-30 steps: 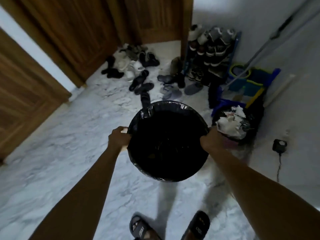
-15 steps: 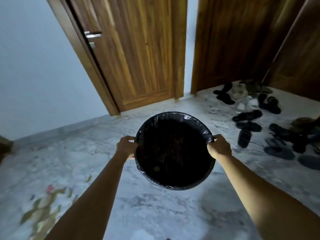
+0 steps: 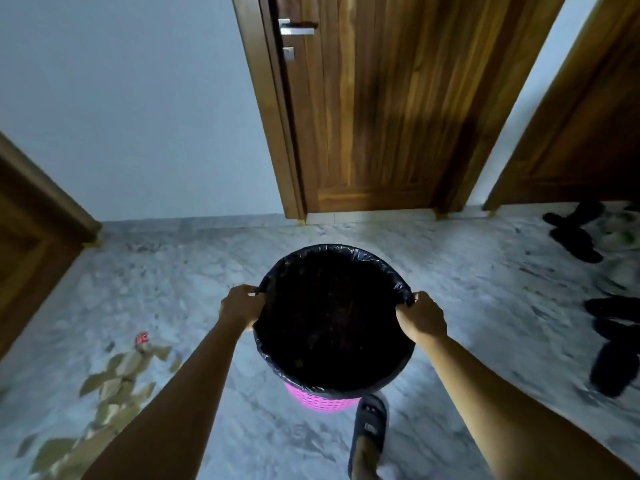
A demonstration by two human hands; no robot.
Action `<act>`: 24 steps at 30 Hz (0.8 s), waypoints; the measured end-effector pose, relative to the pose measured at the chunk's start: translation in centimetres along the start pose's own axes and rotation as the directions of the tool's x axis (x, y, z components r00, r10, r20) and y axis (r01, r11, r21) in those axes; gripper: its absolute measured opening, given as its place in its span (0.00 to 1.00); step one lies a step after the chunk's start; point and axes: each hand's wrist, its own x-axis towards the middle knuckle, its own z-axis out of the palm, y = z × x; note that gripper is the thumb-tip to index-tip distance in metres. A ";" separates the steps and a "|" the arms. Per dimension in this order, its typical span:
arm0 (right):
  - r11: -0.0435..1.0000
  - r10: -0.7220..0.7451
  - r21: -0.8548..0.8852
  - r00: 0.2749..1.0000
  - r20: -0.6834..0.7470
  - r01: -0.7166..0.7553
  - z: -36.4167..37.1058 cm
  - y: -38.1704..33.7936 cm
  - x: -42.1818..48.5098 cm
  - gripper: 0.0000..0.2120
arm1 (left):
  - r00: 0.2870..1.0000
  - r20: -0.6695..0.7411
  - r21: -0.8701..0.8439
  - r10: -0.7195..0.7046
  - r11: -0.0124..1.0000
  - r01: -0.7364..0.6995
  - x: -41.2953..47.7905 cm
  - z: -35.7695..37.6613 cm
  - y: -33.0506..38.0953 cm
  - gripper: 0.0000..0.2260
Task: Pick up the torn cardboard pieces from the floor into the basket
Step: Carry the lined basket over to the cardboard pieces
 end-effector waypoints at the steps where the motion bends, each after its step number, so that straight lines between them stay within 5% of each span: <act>1: 1.000 0.017 -0.008 1.000 0.024 -0.017 1.2 -0.3 2.5 0.08 | 1.000 -0.002 0.006 -0.017 1.000 0.017 2.3 0.7 0.2 0.26; 10: 0.986 0.154 -0.080 0.984 0.089 -0.147 13.8 1.3 23.1 0.15 | 0.983 0.037 -0.117 -0.181 0.976 0.184 21.5 10.5 -0.9 0.16; 15: 0.980 0.192 -0.059 0.979 0.068 -0.189 21.4 4.8 33.2 0.10 | 0.974 0.074 -0.110 -0.216 0.969 0.223 34.7 18.0 -5.5 0.16; 19: 0.970 0.242 0.003 0.970 0.033 -0.242 27.7 8.4 39.4 0.27 | 0.972 0.103 -0.104 -0.209 0.970 0.220 42.5 24.0 -8.8 0.18; 24: 0.967 0.247 0.039 0.966 0.077 -0.251 32.2 11.4 43.8 0.35 | 0.981 0.111 -0.053 -0.159 0.985 0.166 47.2 28.8 -10.5 0.22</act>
